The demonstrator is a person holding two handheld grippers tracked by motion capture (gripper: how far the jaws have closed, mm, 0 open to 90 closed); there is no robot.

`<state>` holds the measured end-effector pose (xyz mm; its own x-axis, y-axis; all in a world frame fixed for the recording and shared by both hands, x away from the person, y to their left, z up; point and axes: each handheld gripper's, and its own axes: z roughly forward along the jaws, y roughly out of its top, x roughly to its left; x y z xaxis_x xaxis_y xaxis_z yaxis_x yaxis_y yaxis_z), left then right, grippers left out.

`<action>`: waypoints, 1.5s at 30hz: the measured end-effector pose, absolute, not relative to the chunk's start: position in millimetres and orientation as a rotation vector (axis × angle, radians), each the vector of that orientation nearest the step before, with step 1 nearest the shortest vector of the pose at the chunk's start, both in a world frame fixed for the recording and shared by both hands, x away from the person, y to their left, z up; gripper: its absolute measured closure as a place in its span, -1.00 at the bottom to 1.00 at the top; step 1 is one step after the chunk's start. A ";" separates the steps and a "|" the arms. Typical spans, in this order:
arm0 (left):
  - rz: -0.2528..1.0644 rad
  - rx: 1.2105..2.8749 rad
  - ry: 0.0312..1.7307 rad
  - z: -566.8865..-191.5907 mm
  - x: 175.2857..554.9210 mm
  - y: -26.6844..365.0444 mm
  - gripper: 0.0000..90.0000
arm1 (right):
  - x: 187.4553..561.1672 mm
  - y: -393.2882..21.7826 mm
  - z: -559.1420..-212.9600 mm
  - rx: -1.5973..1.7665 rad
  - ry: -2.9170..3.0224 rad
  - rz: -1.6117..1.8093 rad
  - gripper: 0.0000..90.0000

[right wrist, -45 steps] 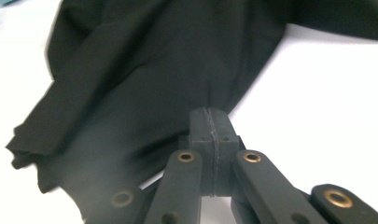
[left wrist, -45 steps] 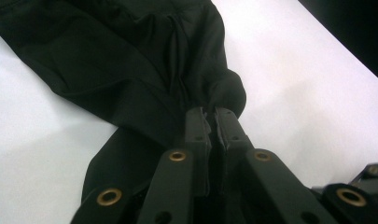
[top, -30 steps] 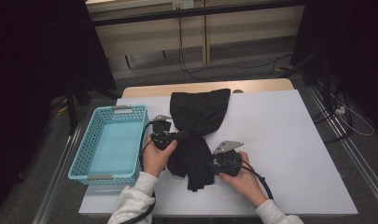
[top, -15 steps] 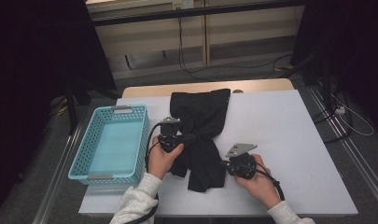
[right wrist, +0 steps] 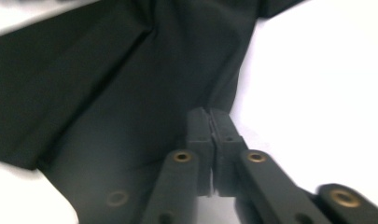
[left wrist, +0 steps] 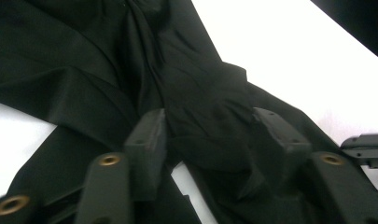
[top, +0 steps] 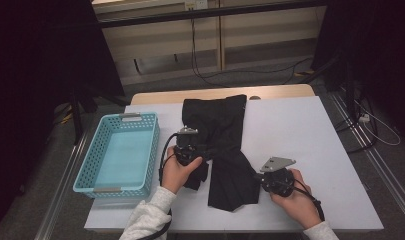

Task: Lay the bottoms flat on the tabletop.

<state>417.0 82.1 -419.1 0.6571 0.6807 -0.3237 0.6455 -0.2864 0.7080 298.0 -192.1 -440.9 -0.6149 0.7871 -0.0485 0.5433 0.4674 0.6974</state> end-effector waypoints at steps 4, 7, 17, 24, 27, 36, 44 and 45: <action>0.067 2.012 1.026 -420.3 417.1 80.0 -0.27 | 299.6 -182.0 -434.3 1.134 2.327 1.008 0.58; 0.083 2.017 1.022 -420.8 416.9 78.8 -0.36 | 300.9 -165.3 -433.6 1.094 2.365 1.014 0.45; 0.081 2.009 1.026 -419.7 415.9 80.5 -0.41 | 307.9 -126.8 -449.6 1.068 2.455 1.002 0.83; 0.080 2.006 1.032 -418.6 415.2 81.4 -0.41 | 311.1 -127.5 -451.2 1.083 2.464 1.057 1.00; 0.086 2.011 1.025 -417.1 414.3 81.3 -0.41 | 311.3 -133.1 -443.9 1.093 2.441 1.111 1.00; 0.080 2.015 1.020 -417.4 412.6 78.9 -0.43 | 308.4 -181.1 -416.8 1.209 2.263 1.255 1.00; 0.089 2.010 1.029 -416.8 412.9 81.4 -0.46 | 306.7 -143.3 -437.5 1.101 2.405 1.121 0.50; 0.093 2.011 1.028 -416.8 412.9 81.8 -0.46 | 308.1 -138.6 -440.7 1.103 2.416 1.106 0.44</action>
<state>412.9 81.8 -416.8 0.6590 0.6936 -0.2909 0.6303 -0.2981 0.7168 308.1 -138.6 -440.7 -0.6763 0.7333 0.0701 0.5320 0.4205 0.7350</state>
